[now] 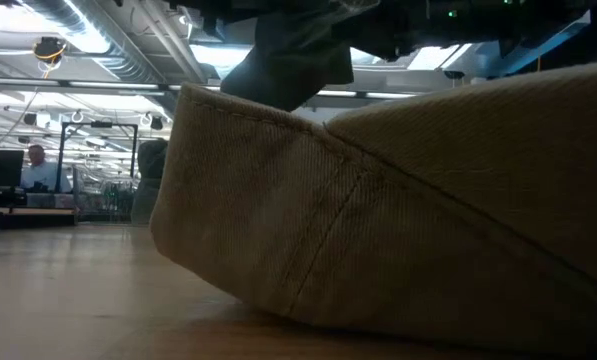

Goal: Pick & Place hat
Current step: Put the left blue cap into the left transparent bin

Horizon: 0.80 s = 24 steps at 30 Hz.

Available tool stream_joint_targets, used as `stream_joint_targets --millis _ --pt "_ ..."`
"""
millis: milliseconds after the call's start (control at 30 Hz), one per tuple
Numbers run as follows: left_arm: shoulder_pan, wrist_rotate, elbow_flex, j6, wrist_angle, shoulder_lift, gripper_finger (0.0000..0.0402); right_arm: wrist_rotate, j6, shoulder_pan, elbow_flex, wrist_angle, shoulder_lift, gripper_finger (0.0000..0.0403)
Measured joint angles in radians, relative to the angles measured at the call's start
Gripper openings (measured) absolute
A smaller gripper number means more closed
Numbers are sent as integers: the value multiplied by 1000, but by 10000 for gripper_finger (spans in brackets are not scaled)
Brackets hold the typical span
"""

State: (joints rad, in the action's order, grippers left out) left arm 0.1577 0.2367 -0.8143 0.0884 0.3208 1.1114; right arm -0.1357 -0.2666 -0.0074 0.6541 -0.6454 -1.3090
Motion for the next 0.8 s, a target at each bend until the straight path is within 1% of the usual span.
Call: stream_joint_targets --millis 67,167,200,233,400,567,667,800 --pt "0 0 0 1 -2 0 3 -3 -1 0 1 0 0 121" --pt "0 -3 0 3 -2 0 3 -3 -2 0 1 0 0 40" --pt "0 -6 0 3 -2 0 3 -3 -6 0 1 0 0 21" --pt "0 -9 0 3 -4 0 3 -6 -6 0 1 0 0 14" --pt "0 -12 0 5 -10 0 6 -103 -7 0 1 9 0 9" --pt "0 -13 0 71 -35 0 23 -108 -1 0 1 39 1 7" --pt "0 -12 0 44 -41 0 42 -108 -1 0 2 52 1 5" --pt "0 -10 0 41 -74 0 83 -109 -3 0 2 56 9 4"
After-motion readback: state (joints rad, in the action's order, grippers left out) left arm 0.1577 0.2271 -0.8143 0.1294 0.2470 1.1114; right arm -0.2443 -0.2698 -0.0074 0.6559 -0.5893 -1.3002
